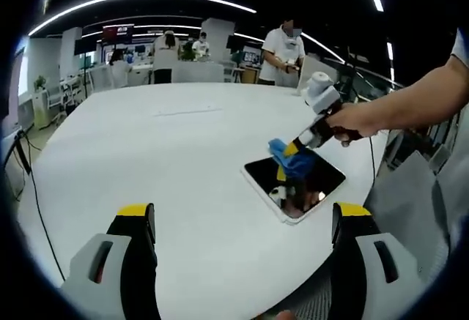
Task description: Wipe the mirror surface with the cleaning cloth until all visible marks leave the cleaned area.
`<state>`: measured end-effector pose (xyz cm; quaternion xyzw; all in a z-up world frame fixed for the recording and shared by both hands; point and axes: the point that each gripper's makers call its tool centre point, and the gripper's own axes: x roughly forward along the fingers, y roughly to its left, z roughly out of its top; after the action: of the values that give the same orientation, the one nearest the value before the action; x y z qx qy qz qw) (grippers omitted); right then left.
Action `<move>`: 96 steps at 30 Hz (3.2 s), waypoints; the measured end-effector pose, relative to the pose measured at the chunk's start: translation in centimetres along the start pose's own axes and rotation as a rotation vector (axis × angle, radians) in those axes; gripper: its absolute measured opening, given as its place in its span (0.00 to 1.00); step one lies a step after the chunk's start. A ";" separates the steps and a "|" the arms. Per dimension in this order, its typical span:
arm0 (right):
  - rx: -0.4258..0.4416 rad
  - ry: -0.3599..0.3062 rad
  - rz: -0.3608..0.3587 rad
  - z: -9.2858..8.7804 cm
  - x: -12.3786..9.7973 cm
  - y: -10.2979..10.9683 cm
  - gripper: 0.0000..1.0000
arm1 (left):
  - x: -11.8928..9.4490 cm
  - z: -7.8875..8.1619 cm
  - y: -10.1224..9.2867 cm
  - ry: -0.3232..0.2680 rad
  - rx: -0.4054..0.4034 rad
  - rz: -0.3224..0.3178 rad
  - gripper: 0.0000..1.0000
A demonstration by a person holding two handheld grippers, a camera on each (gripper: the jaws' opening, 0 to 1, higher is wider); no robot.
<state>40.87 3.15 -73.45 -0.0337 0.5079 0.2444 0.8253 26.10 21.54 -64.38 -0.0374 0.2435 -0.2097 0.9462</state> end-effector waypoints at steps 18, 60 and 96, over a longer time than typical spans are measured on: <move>-0.095 0.005 0.100 1.6 2.6 6.5 0.02 | 0.0 -1.7 -2.9 0.040 0.009 -0.072 0.99; -0.098 0.013 0.110 -0.5 2.2 8.0 0.01 | 0.4 -1.0 -4.2 0.019 0.033 -0.048 0.99; -0.112 0.035 0.140 -2.9 0.7 9.1 0.00 | 1.0 -1.1 -3.6 0.009 0.014 -0.009 0.99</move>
<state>34.73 10.53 -73.71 -0.0486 0.5089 0.3287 0.7941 24.99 17.86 -65.14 -0.0308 0.2460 -0.2160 0.9444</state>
